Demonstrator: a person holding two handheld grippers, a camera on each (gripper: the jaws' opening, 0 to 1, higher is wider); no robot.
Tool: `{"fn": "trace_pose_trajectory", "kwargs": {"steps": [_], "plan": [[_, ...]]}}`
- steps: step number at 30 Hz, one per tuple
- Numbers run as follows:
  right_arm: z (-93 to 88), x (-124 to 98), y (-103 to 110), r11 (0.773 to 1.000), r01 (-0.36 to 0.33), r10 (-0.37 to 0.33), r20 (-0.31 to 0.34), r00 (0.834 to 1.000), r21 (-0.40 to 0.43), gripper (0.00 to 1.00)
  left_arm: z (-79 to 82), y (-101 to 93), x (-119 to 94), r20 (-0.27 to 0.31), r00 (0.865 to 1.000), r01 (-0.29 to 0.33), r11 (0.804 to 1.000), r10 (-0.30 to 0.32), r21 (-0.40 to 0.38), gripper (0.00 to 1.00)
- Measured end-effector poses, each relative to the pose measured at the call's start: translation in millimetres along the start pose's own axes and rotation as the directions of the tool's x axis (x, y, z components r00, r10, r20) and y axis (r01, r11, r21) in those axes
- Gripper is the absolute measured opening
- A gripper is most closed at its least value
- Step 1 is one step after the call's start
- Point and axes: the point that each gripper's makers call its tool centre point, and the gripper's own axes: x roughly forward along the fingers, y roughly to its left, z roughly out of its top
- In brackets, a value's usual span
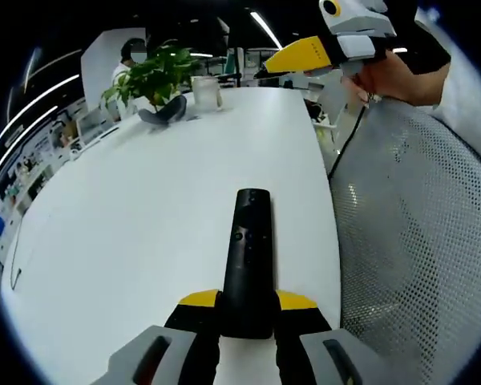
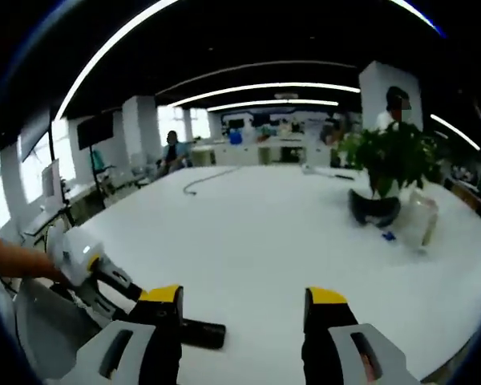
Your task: Press the specified remote control buttons in sequence, fully releasing each button before pressing the next.
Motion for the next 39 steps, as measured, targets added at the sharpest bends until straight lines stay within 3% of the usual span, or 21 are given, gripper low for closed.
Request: {"fn": "trace_pose_trajectory", "kwargs": {"steps": [11,23,39], "plan": [[-4.6,1,-3,1.000,0.022,-0.022,-0.023,0.999,-0.010,0.57,-5.2,38.4,-4,-0.066,0.998,0.001,1.000,0.001,0.028,0.24],[-7.5,2,-5,0.999,0.034,-0.035,-0.036,0.999,-0.014,0.55,-3.4,83.6,-5,-0.142,0.988,-0.046,0.994,0.060,0.101,0.24],[-11.5,3,-3,0.999,0.031,-0.033,-0.060,0.998,-0.037,0.54,-3.1,119.0,0,-0.196,0.977,-0.059,0.989,0.085,0.136,0.23]]}}
